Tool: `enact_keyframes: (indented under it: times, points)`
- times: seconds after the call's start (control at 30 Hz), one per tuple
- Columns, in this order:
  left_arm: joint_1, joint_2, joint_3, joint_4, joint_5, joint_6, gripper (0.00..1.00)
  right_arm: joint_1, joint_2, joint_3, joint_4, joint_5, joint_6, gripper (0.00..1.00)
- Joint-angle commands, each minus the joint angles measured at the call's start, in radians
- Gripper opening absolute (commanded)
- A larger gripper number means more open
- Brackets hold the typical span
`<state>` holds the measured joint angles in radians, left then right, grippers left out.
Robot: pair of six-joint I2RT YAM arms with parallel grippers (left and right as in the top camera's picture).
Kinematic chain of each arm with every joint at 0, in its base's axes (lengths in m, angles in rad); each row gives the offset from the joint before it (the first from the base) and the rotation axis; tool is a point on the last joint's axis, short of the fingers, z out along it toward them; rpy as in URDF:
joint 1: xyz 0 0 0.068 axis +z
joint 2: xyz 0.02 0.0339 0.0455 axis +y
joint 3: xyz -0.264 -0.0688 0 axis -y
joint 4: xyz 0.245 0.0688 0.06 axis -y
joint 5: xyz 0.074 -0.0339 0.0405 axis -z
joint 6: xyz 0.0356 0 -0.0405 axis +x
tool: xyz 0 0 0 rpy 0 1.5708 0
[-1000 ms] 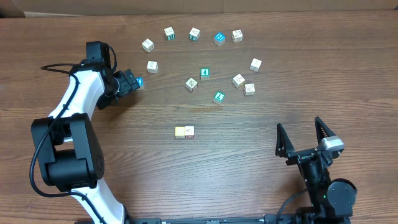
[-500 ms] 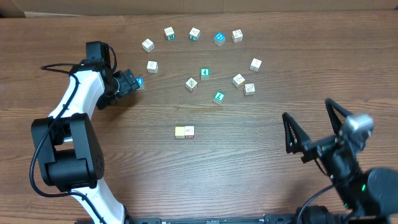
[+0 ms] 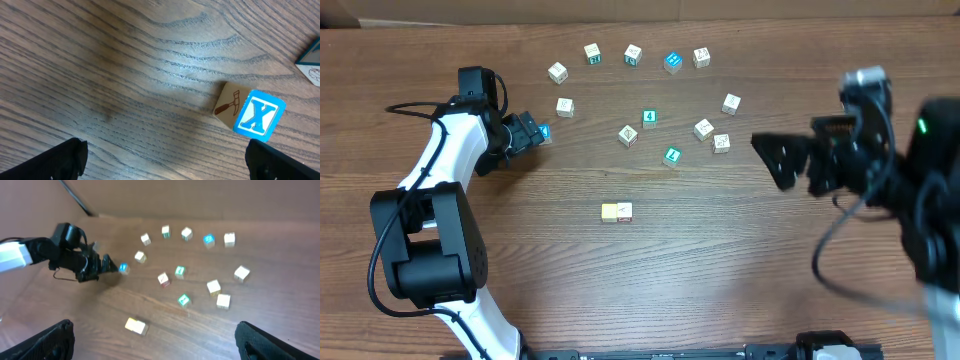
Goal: Form a horizontal line
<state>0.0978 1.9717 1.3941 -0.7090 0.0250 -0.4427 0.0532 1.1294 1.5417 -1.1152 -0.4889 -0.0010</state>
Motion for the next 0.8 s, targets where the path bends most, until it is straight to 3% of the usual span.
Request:
enact_keyframes:
  times: [0.0, 0.47, 0.77]
  points:
    - [-0.006, 0.013, 0.016, 0.003, -0.007, 0.001, 1.00, 0.004, 0.103, 0.035, -0.013, -0.052, -0.003, 1.00]
    - [-0.006, 0.013, 0.016, 0.003, -0.007, 0.001, 0.99, 0.004, 0.491, 0.035, 0.035, -0.018, -0.003, 1.00]
    - [-0.006, 0.013, 0.016, 0.003, -0.007, 0.001, 0.99, 0.004, 0.594, 0.035, 0.126, -0.067, 0.042, 1.00]
